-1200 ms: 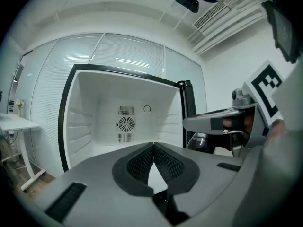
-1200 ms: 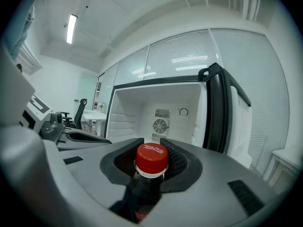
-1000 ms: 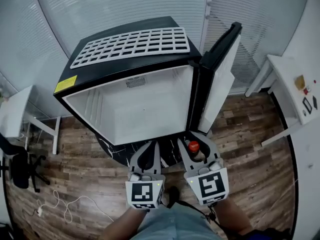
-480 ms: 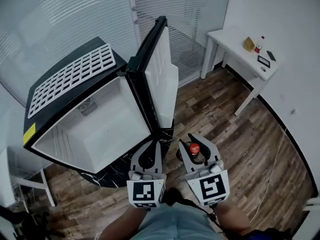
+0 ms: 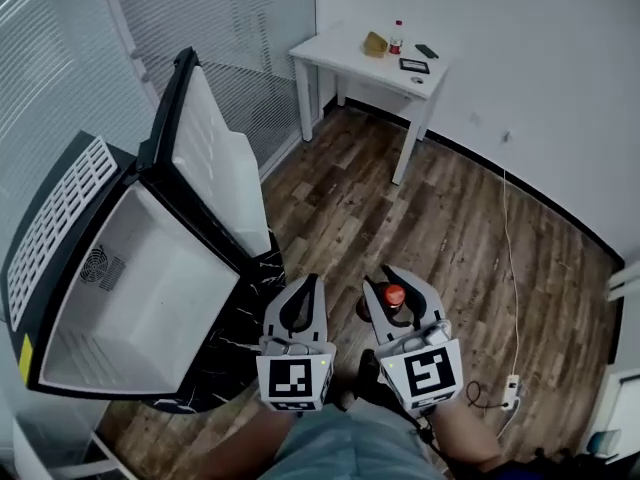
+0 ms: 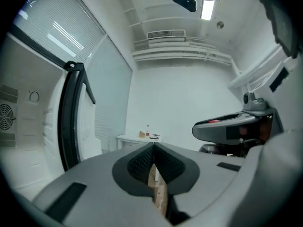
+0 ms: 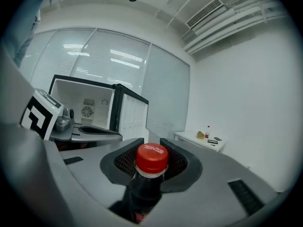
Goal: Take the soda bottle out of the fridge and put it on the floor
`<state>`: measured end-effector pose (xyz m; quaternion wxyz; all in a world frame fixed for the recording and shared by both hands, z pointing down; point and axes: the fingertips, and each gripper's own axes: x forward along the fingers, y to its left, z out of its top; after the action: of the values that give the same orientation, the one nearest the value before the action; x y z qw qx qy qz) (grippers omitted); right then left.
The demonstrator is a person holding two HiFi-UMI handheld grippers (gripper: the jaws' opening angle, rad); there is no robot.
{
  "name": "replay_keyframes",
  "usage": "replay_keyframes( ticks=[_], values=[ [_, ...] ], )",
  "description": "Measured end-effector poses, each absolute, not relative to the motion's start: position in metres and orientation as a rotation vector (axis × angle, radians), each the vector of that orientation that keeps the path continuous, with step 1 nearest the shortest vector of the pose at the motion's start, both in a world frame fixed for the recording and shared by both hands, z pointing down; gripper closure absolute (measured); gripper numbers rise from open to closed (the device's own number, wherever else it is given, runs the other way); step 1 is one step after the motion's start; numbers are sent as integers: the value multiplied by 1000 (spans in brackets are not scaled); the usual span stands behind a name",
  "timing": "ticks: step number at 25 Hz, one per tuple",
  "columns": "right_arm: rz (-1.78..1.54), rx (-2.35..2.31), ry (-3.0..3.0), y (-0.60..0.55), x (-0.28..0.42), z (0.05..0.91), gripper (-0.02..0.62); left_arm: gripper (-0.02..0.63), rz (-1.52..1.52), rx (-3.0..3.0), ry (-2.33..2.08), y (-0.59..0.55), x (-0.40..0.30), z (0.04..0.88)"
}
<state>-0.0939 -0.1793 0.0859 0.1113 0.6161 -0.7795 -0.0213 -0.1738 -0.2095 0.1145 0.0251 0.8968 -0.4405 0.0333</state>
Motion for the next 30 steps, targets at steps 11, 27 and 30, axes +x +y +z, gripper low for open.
replay_keyframes(
  ticks=[11,27,30],
  values=[
    [13,2153,-1988,-85,0,99,479,589,143,2936,-956,-152,-73,126],
    [132,2344,-1771,11,116,134,479,589,224,3040,-697,-82,52,150],
    [167,2384,-1738,22,138,150,479,589,222,3051,-663,-73,75,158]
  ],
)
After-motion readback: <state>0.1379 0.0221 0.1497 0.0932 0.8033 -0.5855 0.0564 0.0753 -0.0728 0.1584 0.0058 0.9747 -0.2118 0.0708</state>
